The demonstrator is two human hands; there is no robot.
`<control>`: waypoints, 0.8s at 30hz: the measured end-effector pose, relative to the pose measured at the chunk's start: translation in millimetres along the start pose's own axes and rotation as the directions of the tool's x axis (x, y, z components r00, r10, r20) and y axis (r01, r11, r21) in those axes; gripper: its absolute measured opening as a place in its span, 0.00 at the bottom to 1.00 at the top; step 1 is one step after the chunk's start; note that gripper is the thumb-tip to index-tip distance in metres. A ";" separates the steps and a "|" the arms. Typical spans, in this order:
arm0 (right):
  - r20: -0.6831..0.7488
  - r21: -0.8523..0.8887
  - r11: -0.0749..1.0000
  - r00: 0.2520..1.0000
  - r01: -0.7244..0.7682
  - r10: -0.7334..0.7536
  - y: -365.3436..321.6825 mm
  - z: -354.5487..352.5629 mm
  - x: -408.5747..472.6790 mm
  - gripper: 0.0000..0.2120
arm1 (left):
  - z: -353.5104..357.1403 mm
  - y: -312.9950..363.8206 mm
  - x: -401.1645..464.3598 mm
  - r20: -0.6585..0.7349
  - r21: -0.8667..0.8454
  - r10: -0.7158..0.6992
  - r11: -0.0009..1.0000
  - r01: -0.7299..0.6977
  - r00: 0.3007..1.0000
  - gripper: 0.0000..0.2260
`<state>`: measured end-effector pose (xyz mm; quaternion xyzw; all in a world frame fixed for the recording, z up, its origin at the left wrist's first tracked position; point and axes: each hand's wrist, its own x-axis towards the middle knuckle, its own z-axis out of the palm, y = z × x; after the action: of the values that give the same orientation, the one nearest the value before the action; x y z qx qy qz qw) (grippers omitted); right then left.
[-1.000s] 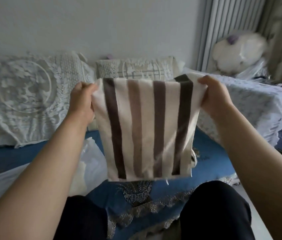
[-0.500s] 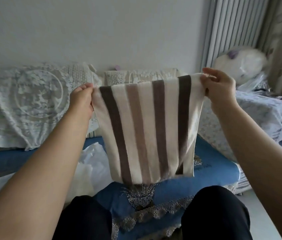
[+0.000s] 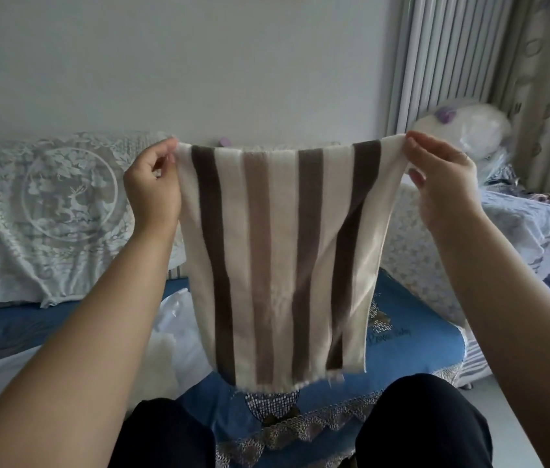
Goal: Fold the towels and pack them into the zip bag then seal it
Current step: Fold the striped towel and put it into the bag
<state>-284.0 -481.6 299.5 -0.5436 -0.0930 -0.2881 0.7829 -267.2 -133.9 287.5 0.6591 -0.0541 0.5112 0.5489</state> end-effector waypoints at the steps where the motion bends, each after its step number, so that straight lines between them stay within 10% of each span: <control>1: -0.002 0.048 0.999 1.000 -0.001 0.001 1.5 0.7 1.9 0.05 | 2.6 0.3 0.0 -0.013 -0.064 -0.039 0.997 0.038 0.999 0.09; 5: 0.020 0.152 0.980 0.992 -0.128 0.127 24.1 2.6 17.1 0.07 | 21.4 -16.9 3.0 0.041 -0.404 -0.368 0.844 0.353 0.929 0.08; 10: -0.046 -0.030 0.965 0.965 -0.260 0.258 83.0 4.1 41.1 0.10 | 46.8 -70.4 -0.7 0.195 -0.381 -0.627 0.660 0.647 0.755 0.06; 17: -0.069 0.148 0.987 0.996 0.062 -0.052 39.4 25.4 69.1 0.12 | 71.4 -29.0 32.0 0.005 -0.384 -0.295 0.882 0.274 0.955 0.13; 24: 0.056 -0.140 0.982 0.990 -0.123 0.132 81.8 -33.7 21.4 0.11 | 40.3 -75.5 -56.6 0.129 -0.065 -0.385 0.916 0.395 0.914 0.15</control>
<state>-227.0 -499.7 230.9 -0.6096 -0.0632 -0.2251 0.7574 -221.4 -163.5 200.5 0.6593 0.0245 0.3503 0.6648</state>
